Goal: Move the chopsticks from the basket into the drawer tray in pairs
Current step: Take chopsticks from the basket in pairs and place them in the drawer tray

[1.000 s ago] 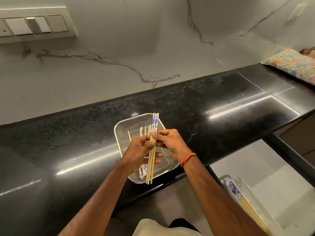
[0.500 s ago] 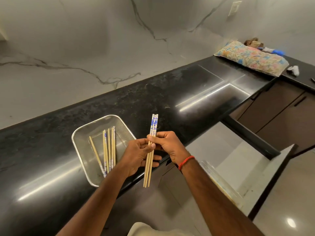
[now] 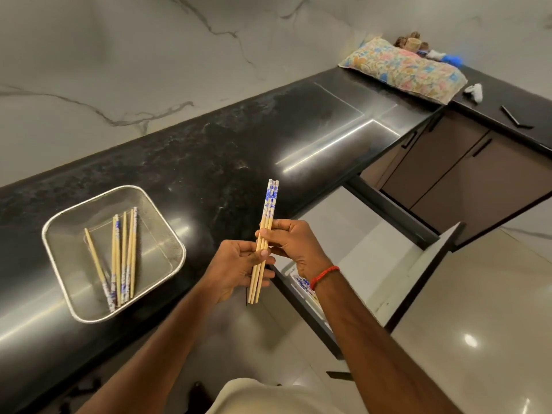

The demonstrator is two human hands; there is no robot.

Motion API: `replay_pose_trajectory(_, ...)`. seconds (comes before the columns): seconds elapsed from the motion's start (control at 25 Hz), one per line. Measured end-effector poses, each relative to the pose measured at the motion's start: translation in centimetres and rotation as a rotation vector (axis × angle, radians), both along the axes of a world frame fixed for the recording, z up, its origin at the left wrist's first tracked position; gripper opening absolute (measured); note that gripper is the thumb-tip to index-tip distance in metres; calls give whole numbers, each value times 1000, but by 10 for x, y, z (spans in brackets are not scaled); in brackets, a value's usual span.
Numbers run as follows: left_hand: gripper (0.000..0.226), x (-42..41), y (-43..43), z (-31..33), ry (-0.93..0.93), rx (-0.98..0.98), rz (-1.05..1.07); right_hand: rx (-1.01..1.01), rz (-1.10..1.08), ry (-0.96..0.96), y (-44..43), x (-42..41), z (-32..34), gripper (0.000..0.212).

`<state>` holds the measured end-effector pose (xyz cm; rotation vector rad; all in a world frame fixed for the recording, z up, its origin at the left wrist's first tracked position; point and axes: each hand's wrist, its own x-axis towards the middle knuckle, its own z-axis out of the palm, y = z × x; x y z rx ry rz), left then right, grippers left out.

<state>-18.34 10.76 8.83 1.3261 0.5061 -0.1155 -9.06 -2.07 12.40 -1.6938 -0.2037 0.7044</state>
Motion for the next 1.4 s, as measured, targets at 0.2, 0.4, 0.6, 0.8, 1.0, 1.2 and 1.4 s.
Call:
replay_pose_trajectory(0.2,35,10,-42,-17,18,12,15,-53,45,-73,-36,17,-13,26)
replay_pose_trajectory(0.4,28,7,-66,-40,91,75,5,-69,67,-134,-81,45,-31,25)
replay_pose_trajectory(0.6,17,-3,-74,-56,162,85,142,-382,84,-297,-121,68,-74,26)
replay_pose_trajectory(0.8,19,-9,-80,-62,186,94,155,-666,159,-474,-139,64,-112,21)
replay_pose_trajectory(1.0,25,-11,-87,-69,228,87,169,-984,279,-694,-151,51,-155,13)
replay_pose_trajectory(1.2,26,-10,-92,-74,279,121,172,-1112,437,-770,-156,38,-185,14)
replay_pose_trajectory(1.4,26,-6,-100,-75,313,147,156,-1151,462,-762,-157,36,-199,18)
